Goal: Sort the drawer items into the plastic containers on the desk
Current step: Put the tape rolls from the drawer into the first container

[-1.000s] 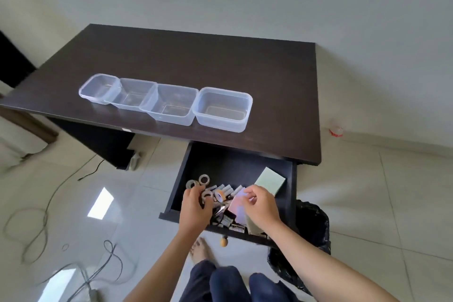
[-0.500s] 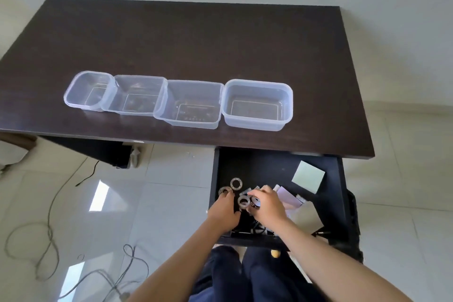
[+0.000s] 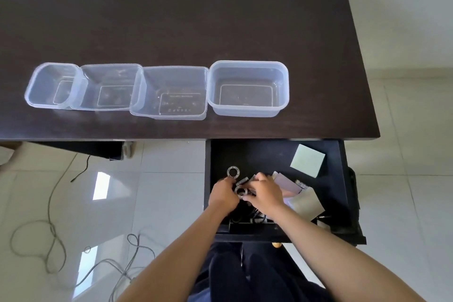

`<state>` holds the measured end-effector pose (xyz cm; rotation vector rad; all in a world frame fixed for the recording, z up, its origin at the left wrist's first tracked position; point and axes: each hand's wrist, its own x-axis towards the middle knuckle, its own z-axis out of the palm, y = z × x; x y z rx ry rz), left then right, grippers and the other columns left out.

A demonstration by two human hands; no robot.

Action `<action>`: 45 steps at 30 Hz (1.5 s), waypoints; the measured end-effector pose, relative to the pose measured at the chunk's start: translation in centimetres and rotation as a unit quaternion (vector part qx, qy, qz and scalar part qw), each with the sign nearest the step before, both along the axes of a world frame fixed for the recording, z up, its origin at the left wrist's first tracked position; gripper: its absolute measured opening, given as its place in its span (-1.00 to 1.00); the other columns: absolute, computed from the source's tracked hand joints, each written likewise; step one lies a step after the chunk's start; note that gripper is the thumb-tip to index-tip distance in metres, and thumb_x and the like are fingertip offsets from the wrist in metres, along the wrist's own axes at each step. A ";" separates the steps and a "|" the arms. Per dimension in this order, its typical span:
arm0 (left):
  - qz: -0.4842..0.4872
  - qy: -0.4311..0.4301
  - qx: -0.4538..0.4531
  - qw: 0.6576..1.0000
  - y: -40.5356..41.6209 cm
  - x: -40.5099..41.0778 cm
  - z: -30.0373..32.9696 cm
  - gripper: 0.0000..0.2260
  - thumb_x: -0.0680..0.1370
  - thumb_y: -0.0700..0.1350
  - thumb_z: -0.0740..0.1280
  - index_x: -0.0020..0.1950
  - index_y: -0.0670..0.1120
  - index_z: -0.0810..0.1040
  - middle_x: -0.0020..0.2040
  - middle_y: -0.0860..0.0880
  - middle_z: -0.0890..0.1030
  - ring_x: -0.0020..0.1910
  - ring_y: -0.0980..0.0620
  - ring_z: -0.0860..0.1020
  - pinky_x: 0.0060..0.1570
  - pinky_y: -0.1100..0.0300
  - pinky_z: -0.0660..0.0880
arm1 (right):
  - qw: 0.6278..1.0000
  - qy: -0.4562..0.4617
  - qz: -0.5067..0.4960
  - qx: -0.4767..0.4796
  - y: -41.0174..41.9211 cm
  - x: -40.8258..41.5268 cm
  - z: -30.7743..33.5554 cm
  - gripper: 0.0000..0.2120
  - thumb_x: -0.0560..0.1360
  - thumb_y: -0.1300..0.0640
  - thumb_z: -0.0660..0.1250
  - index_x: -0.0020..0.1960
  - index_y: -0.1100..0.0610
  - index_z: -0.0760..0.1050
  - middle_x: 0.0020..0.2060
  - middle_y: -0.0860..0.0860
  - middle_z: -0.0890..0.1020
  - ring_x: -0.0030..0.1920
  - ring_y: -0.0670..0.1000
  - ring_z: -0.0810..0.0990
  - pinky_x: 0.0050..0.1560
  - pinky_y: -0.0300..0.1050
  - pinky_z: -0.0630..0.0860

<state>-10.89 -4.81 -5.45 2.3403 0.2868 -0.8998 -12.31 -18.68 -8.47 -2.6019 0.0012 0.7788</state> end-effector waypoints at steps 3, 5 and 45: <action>0.034 -0.016 0.007 0.999 -0.4 -0.2 -0.2 -0.65 0.50 -0.26 0.26 0.27 -0.08 0.52 0.19 -0.09 0.60 0.16 -0.10 0.56 0.12 0.12 0.49 | 1.000 0.005 0.012 0.017 -0.5 0.1 -0.1 -0.77 0.46 -0.08 0.35 0.05 -0.01 0.60 0.04 -0.02 0.45 0.13 0.05 0.43 -0.13 -0.12 0.36; 0.051 -0.022 0.009 0.998 -0.5 -0.4 -0.5 -0.65 0.50 -0.29 0.25 0.25 -0.04 0.53 0.17 -0.05 0.62 0.13 -0.07 0.57 0.08 0.15 0.50 | 0.999 0.013 0.026 0.033 -1.0 0.1 -0.2 -0.80 0.49 -0.03 0.34 0.08 -0.02 0.59 0.04 -0.01 0.45 0.14 0.07 0.45 -0.11 -0.09 0.41; 0.191 -0.286 -0.213 0.914 20.8 -1.2 10.4 -0.91 0.55 -0.10 0.33 -0.11 0.09 0.57 -0.19 0.15 0.65 -0.11 0.21 0.55 -0.08 0.22 0.48 | 0.948 -0.212 -0.109 0.212 16.9 2.8 11.5 -0.86 0.36 0.19 0.52 -0.09 0.16 0.66 -0.23 -0.02 0.52 -0.26 -0.03 0.56 -0.18 -0.32 0.46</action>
